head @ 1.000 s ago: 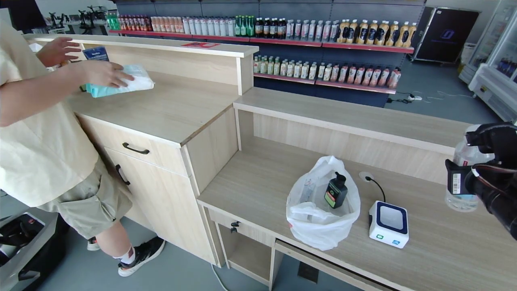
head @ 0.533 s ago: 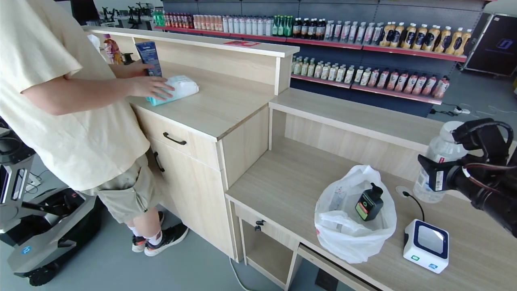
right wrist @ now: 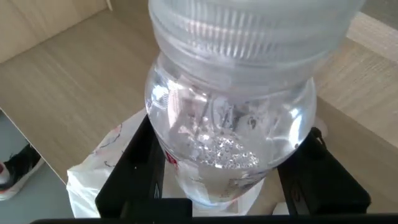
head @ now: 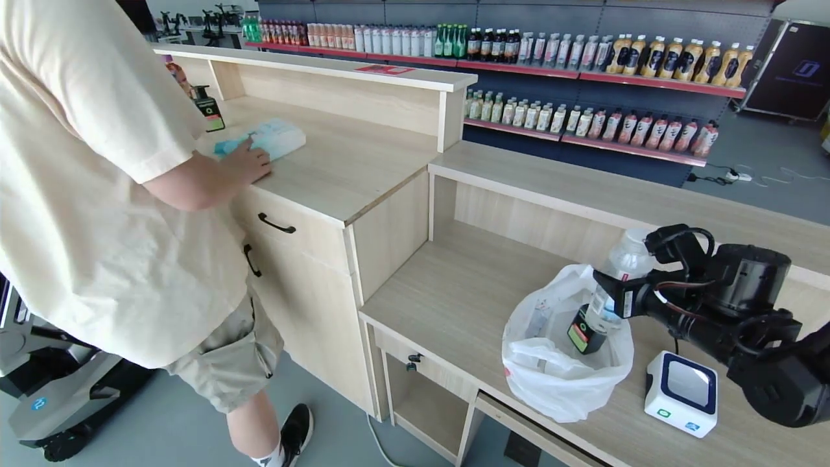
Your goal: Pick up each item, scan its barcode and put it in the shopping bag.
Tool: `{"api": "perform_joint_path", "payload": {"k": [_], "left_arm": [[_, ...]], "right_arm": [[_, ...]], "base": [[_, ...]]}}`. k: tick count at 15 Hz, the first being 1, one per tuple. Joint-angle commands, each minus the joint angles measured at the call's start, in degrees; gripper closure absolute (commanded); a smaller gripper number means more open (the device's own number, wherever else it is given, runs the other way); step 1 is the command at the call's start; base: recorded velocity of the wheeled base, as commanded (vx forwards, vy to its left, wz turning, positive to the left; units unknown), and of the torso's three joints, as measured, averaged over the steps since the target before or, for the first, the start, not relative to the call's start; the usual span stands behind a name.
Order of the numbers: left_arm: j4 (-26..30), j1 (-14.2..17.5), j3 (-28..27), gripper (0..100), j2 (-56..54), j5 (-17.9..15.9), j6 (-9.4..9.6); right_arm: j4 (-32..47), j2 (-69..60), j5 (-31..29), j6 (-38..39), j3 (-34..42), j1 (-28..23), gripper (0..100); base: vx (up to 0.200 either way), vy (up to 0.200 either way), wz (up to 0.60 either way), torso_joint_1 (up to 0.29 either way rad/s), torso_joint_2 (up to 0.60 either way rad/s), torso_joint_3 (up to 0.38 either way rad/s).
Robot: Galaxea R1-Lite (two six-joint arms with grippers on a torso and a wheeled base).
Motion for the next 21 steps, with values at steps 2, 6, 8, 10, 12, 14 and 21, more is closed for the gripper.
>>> {"api": "perform_joint_path", "payload": {"k": [2,6,8,10,12,14,21], "left_arm": [[-0.01,0.00,0.01,0,0.00,0.03,0.00],[-0.01,0.00,0.01,0,0.00,0.03,0.00],[-0.01,0.00,0.01,0,0.00,0.03,0.00],[-0.01,0.00,0.01,0,0.00,0.03,0.00],[-0.01,0.00,0.01,0,0.00,-0.06,0.00],[-0.01,0.00,0.01,0,0.00,0.03,0.00],[-0.01,0.00,0.01,0,0.00,0.03,0.00]], "right_arm": [[-6.96,14.19,1.12,0.10,-0.99,2.64,100],[-13.02,21.31,1.20,0.10,-3.36,3.52,100],[-14.34,23.50,1.64,0.10,-4.94,3.61,100],[-15.13,25.44,1.91,0.19,-5.65,3.52,100],[-16.54,27.63,1.99,0.19,-6.35,3.52,100],[-16.98,29.39,1.99,0.19,-7.23,3.79,100],[-17.50,31.85,1.99,0.28,-7.93,3.87,100]], "base": [[0.000,0.000,0.00,0.000,0.00,0.000],[0.000,0.000,0.00,0.000,0.00,0.000],[0.000,0.000,0.00,0.000,0.00,0.000],[0.000,0.000,0.00,0.000,0.00,0.000],[0.000,0.000,0.00,0.000,0.00,0.000],[0.000,0.000,0.00,0.000,0.00,0.000],[0.000,0.000,0.00,0.000,0.00,0.000]]}}
